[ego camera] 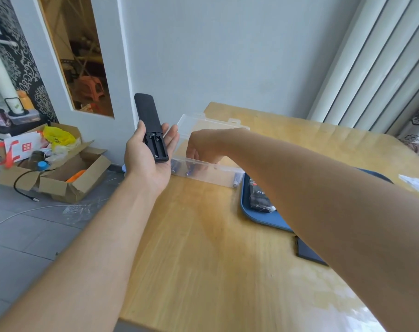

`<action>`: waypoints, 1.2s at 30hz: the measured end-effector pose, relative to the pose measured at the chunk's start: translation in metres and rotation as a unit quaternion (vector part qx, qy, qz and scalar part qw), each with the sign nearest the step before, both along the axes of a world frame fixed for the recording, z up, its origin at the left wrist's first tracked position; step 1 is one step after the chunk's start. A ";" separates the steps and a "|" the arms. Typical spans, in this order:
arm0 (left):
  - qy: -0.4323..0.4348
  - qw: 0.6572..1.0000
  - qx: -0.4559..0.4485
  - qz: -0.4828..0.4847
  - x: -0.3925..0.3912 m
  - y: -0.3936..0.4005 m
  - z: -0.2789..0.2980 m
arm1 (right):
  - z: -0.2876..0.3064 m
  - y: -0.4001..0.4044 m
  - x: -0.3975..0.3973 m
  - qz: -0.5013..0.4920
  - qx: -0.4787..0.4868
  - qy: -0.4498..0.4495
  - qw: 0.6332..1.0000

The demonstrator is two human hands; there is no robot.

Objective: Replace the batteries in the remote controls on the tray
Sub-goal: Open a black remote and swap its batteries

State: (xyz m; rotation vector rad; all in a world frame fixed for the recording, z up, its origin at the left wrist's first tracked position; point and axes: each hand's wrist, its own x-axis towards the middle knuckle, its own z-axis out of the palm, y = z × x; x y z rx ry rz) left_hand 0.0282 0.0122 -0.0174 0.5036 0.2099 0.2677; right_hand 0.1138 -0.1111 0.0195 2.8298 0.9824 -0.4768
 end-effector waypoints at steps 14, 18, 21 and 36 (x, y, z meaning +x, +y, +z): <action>-0.039 0.970 0.238 -0.024 -0.022 -0.052 0.002 | 0.017 -0.153 -0.084 -0.164 0.633 0.313 0.689; -0.038 0.938 0.326 -0.114 -0.045 -0.101 0.008 | -0.010 -0.215 -0.117 -0.194 0.646 0.356 0.647; -0.018 0.922 0.345 -0.174 -0.053 -0.140 0.013 | -0.016 -0.244 -0.135 -0.213 0.665 0.315 0.643; -0.065 0.867 0.305 -0.388 -0.045 -0.221 0.007 | -0.016 -0.262 -0.170 -0.200 0.661 -0.082 0.719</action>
